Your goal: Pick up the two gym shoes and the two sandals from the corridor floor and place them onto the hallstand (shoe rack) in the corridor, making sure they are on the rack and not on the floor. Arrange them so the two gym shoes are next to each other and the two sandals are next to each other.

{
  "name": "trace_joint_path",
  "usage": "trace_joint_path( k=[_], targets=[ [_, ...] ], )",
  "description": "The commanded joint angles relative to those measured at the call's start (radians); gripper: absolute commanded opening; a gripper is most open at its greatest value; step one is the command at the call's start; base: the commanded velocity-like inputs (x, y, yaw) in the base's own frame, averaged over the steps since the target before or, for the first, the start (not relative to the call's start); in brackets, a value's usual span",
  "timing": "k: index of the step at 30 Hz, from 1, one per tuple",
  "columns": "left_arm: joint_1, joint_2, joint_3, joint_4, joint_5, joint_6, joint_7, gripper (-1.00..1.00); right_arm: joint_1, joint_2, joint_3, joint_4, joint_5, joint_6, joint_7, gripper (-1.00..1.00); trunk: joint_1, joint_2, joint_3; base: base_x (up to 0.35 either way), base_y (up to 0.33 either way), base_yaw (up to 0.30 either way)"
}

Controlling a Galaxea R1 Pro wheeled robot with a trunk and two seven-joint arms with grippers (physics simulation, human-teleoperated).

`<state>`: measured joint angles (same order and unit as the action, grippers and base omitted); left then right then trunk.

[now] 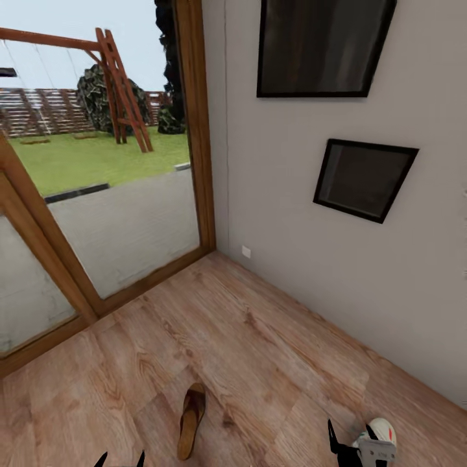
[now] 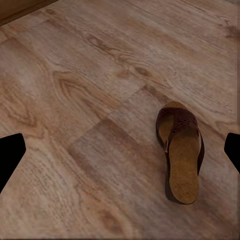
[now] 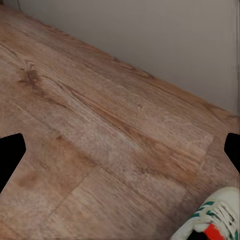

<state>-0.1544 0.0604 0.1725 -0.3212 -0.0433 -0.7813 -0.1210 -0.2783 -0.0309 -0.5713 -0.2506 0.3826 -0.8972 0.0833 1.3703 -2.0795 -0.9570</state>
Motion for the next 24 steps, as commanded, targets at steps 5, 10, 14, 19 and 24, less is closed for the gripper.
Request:
trace_joint_path(
  k=[5,10,14,19,24],
  targets=[
    [-0.001,-0.001,0.009,0.001,-0.004,-0.003,-0.008,1.00,-0.001,0.000,-0.009,0.001,0.002,-0.003,0.009,1.00,0.000,0.000,-0.001,-0.059,0.000,-0.177],
    [-0.001,-0.001,0.009,-0.001,-0.004,-0.003,-0.008,1.00,-0.001,0.000,-0.008,0.001,0.002,-0.003,0.009,1.00,0.000,0.000,-0.001,-0.010,0.000,-0.240],
    [-0.001,-0.001,0.008,-0.004,-0.005,-0.003,-0.009,1.00,-0.001,0.001,-0.008,0.001,0.003,-0.003,0.009,1.00,0.000,0.000,-0.001,-0.001,0.000,-0.094],
    [-0.008,0.000,0.009,-0.005,-0.007,0.007,-0.009,1.00,-0.001,0.004,-0.006,0.000,0.005,0.001,0.011,1.00,0.000,0.000,-0.001,0.000,0.000,-0.019],
    [-0.036,-0.004,0.009,-0.010,-0.011,0.031,-0.008,1.00,-0.002,0.010,-0.002,-0.052,0.036,0.045,0.013,1.00,0.000,0.000,-0.001,0.000,0.000,-0.003]
  ],
)
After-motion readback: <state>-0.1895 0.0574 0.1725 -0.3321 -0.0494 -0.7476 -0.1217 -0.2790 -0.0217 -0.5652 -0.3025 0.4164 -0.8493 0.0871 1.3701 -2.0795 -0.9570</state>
